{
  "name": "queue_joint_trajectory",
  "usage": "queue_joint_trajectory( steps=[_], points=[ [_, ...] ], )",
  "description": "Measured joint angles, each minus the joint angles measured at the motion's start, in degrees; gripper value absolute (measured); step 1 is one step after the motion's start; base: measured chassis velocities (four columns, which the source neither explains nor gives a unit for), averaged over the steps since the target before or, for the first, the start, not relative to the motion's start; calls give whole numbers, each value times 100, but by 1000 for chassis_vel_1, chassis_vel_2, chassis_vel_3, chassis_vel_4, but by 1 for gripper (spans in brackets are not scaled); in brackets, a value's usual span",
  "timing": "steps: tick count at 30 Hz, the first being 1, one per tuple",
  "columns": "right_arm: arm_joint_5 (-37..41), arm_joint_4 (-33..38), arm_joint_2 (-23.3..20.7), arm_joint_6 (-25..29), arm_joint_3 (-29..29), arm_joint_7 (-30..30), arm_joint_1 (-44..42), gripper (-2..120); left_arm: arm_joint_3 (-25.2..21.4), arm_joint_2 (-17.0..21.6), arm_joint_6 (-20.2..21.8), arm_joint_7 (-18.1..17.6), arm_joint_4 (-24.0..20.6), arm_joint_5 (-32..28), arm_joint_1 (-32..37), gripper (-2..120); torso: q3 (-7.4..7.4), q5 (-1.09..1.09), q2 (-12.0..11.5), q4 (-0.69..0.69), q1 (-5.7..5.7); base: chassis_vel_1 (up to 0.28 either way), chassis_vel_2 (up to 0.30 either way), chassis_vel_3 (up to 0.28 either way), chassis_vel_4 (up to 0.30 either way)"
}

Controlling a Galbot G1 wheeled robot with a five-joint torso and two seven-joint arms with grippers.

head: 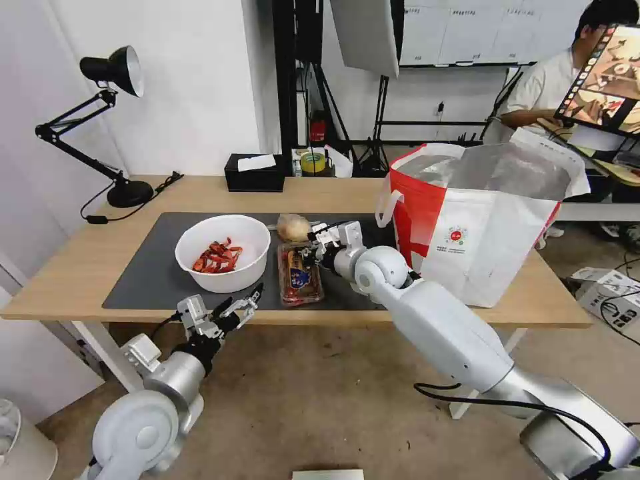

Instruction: Pick up the trash from the table and place it into the takeout bag.

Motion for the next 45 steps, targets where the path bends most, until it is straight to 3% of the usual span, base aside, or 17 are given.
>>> queue_joint_trajectory(
  steps=[29, 45],
  points=[
    [17, 84, -82, 16, 167, -10, -55, 0, 303, 91, 7, 57, 227, -114, -288, 100, 0, 0, -1, 0, 0, 0, 0, 0, 0],
    [56, 168, -165, 18, 178, -13, -60, 0, 706, 223, 86, 24, 481, -363, -807, 100, 0, 0, 0, 0, 0, 0, 0, 0, 0]
  ],
)
